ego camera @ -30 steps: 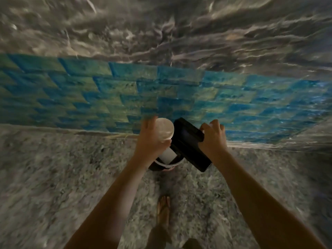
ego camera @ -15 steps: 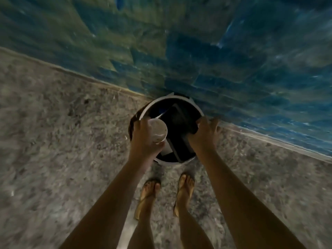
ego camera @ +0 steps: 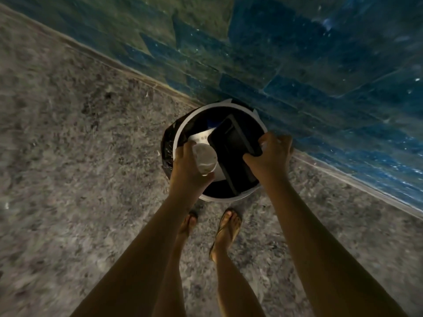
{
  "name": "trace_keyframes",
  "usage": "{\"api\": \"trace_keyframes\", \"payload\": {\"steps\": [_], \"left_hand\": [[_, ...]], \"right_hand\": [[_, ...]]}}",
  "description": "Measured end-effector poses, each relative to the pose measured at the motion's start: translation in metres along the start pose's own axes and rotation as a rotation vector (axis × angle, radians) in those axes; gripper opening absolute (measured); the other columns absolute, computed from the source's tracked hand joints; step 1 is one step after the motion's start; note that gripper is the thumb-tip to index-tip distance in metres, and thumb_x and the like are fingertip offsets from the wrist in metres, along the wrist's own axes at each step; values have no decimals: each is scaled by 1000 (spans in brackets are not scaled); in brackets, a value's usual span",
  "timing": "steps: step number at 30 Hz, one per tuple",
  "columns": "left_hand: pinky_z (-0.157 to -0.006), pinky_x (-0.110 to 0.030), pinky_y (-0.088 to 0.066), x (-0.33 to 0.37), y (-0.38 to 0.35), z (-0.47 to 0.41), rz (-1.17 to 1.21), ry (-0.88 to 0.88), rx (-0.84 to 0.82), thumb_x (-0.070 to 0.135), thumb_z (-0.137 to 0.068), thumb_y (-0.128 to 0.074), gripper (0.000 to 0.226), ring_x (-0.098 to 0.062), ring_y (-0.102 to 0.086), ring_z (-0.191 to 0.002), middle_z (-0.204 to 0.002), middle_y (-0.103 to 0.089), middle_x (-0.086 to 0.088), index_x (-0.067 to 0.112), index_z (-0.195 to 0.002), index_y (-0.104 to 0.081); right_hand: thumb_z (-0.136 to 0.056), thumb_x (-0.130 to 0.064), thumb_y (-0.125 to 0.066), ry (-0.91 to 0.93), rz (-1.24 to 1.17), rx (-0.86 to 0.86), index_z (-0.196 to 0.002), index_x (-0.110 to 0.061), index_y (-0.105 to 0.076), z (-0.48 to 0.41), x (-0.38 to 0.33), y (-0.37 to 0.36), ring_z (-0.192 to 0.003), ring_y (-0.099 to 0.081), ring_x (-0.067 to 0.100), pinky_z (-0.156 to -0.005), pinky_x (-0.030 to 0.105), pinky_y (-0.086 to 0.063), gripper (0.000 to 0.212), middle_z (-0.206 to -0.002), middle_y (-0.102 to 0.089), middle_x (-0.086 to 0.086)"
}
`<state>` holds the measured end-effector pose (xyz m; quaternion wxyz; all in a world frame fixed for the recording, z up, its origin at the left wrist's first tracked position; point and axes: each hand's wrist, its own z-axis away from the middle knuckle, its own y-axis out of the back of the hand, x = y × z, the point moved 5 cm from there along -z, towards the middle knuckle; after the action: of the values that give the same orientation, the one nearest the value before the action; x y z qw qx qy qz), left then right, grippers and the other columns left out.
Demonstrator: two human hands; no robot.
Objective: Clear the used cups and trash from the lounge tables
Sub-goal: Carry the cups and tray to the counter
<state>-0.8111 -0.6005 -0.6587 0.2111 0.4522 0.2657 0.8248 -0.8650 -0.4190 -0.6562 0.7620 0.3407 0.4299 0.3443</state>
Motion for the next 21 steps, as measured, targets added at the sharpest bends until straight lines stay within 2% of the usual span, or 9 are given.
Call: {"api": "trace_keyframes", "payload": {"steps": [3,5,9,13,16,19,21], "left_hand": [[-83,-41,-48,3,5,3,-3,-6,0,12,-64,-77,75,-32,-46,-112,-124,-41,-13,8,-128,-38],[-85,-46,-48,2,10,4,-1,-7,4,12,-63,-78,76,-32,-47,-111,-123,-42,-13,8,-127,-39],[-81,-36,-46,-3,13,3,-14,-24,31,10,-64,-78,73,-28,-47,-110,-122,-43,-11,8,-126,-39],[-79,-37,-47,-6,5,-3,-25,-15,26,10,-63,-78,74,-29,-47,-111,-124,-41,-11,9,-126,-38],[-76,-30,-42,-8,-5,-6,-31,-18,31,12,-64,-78,76,-28,-46,-112,-124,-41,-11,10,-128,-37],[-79,-34,-47,-16,-12,-6,-39,-18,25,15,-64,-79,77,-27,-45,-113,-125,-42,-11,11,-128,-37],[-82,-41,-50,-21,-15,-7,-44,-12,19,15,-63,-80,78,-28,-45,-114,-125,-42,-11,11,-128,-37]], "right_hand": [[-63,-15,-74,35,-3,6,-98,-9,-54,12,-3,1,-107,-38,34,-76,33,-33,40,-121,-38,18],[-63,-15,-74,29,-48,-13,-99,-9,-53,15,-5,-4,-108,-40,35,-80,35,-38,42,-121,-39,18],[-64,-15,-73,2,-93,-14,-103,-11,-49,13,-5,-17,-111,-37,36,-86,42,-43,46,-123,-37,17],[-64,-20,-77,10,-32,77,-104,-13,-48,-2,-5,-20,-111,-37,36,-81,41,-42,50,-125,-36,16],[-66,-23,-78,17,44,93,-110,-9,-47,-12,-5,-32,-112,-37,39,-86,45,-42,55,-128,-34,18],[-70,-26,-77,-24,131,-31,-124,-7,-38,1,2,-68,-115,-34,38,-92,46,-40,69,-133,-30,17],[-68,-31,-78,-81,124,-43,-127,-7,-35,9,9,-85,-117,-32,38,-94,46,-37,77,-136,-27,16]]}}
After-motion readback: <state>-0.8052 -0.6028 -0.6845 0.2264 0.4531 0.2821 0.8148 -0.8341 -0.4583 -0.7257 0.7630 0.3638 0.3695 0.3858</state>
